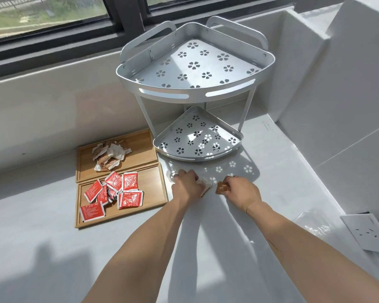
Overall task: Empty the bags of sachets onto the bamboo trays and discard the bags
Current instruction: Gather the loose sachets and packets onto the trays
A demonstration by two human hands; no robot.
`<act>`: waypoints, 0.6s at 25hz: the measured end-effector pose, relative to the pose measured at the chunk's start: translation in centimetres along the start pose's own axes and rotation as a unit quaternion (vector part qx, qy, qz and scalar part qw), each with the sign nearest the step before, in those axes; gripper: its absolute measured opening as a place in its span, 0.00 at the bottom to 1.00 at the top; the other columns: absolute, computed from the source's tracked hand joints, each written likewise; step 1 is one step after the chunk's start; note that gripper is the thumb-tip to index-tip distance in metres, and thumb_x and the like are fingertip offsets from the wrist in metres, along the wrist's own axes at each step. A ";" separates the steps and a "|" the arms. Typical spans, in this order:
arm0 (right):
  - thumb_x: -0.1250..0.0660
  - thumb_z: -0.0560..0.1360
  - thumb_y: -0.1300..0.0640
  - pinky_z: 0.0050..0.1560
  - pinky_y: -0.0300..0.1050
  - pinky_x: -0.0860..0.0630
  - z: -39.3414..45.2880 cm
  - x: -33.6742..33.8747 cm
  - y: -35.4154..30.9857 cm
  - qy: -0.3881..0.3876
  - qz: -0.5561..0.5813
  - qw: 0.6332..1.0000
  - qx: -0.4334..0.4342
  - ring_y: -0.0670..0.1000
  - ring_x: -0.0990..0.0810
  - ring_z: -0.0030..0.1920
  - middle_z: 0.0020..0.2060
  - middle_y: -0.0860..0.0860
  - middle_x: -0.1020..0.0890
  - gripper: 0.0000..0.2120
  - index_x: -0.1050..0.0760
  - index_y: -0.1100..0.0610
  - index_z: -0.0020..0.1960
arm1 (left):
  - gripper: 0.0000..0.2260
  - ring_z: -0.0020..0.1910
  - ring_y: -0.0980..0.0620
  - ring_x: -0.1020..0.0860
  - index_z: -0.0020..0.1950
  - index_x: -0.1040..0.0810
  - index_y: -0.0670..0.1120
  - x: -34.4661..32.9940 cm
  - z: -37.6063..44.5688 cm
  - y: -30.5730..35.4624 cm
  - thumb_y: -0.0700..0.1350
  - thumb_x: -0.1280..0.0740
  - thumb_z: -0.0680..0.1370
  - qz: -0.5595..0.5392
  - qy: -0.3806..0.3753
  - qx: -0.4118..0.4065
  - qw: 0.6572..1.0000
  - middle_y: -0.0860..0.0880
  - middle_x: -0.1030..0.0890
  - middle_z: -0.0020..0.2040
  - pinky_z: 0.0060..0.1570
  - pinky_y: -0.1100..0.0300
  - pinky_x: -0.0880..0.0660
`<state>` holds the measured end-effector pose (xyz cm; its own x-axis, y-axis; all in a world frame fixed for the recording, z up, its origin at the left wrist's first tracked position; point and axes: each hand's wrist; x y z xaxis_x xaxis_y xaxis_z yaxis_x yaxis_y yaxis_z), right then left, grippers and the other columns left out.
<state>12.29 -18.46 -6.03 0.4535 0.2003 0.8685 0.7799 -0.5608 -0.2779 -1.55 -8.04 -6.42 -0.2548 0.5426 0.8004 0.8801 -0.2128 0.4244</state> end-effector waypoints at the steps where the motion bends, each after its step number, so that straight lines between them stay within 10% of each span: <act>1: 0.37 0.75 0.56 0.44 0.47 0.26 -0.4 -0.3 -0.2 -0.002 0.001 1.000 -0.002 0.57 0.20 0.53 0.50 0.52 0.17 0.08 0.22 0.54 0.52 | 0.09 0.54 0.41 0.24 0.50 0.26 0.47 -0.2 -0.5 -0.1 0.46 0.35 0.71 -0.015 -0.012 -0.001 1.000 0.43 0.23 0.54 0.50 0.49 0.23; 15: 0.32 0.72 0.49 0.35 0.42 0.33 -3.8 -0.6 -10.7 -0.050 0.012 0.995 0.088 0.52 0.23 0.45 0.46 0.50 0.17 0.09 0.21 0.50 0.50 | 0.14 0.52 0.43 0.20 0.55 0.21 0.48 7.3 -7.5 -11.6 0.42 0.31 0.70 -0.046 -0.065 0.005 0.997 0.44 0.17 0.53 0.50 0.53 0.21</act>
<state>2.08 -15.62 -2.00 0.5063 0.2717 0.8184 0.8280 -0.4183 -0.3734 -16.66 -7.72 -2.35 -0.2810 0.6601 0.6967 0.8597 -0.1496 0.4885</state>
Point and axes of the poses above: each hand's wrist, its own z-axis towards the middle knuckle, its own x-axis out of the back of the hand, y = z × x
